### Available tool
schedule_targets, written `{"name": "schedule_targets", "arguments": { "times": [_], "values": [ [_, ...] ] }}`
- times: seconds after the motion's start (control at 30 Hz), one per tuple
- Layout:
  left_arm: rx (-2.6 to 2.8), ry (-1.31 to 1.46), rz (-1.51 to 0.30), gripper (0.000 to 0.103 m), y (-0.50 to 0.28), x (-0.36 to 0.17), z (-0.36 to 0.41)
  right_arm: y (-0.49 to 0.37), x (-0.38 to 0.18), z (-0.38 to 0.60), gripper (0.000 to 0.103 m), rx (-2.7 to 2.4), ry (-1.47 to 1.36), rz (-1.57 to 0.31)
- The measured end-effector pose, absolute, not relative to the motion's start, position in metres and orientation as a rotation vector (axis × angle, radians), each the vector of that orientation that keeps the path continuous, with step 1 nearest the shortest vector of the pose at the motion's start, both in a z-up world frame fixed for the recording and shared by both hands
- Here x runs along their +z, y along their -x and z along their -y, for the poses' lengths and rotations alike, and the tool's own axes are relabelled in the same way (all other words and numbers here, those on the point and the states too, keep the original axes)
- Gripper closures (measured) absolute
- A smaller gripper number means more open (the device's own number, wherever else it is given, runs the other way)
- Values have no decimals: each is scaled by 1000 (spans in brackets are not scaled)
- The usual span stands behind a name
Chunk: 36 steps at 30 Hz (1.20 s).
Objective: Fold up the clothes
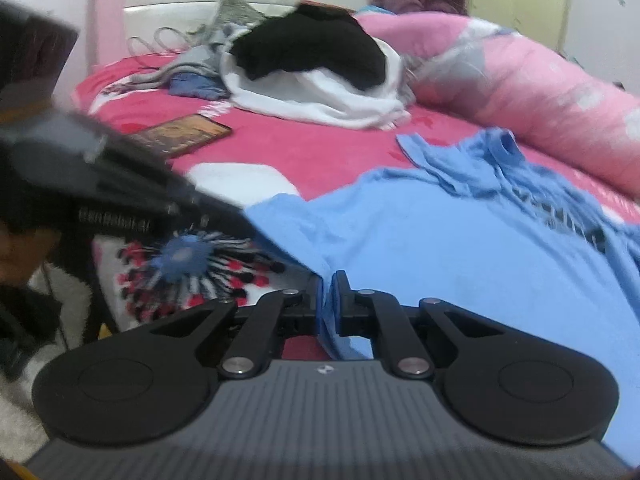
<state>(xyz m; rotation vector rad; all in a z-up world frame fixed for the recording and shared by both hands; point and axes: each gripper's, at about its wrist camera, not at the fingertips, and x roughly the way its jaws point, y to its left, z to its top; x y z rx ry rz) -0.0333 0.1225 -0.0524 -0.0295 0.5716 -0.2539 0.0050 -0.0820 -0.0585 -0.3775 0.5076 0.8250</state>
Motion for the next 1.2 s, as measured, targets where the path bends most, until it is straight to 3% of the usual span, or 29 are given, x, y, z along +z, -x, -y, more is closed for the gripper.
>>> {"name": "schedule_targets", "arguments": {
  "times": [0.23,0.67,0.83,0.9,0.97,1.2],
  "values": [
    [-335,-30,-543,102,72,-23,-129,25,-18,87,100,964,497,-422],
    [-357,32,-702,102,86,-56,-139,50,-39,68,100,1061,695,-550],
    [-348,98,-781,94,81,-71,-149,48,-64,62,92,1040,697,-600],
    [-338,115,-755,85,84,-67,-156,50,-62,66,80,1058,670,-599],
    [-324,134,-726,82,85,-63,-165,49,-55,74,75,1081,622,-615],
    [-301,132,-647,80,71,-52,-183,18,-6,106,74,1100,377,-621]
  ]
}}
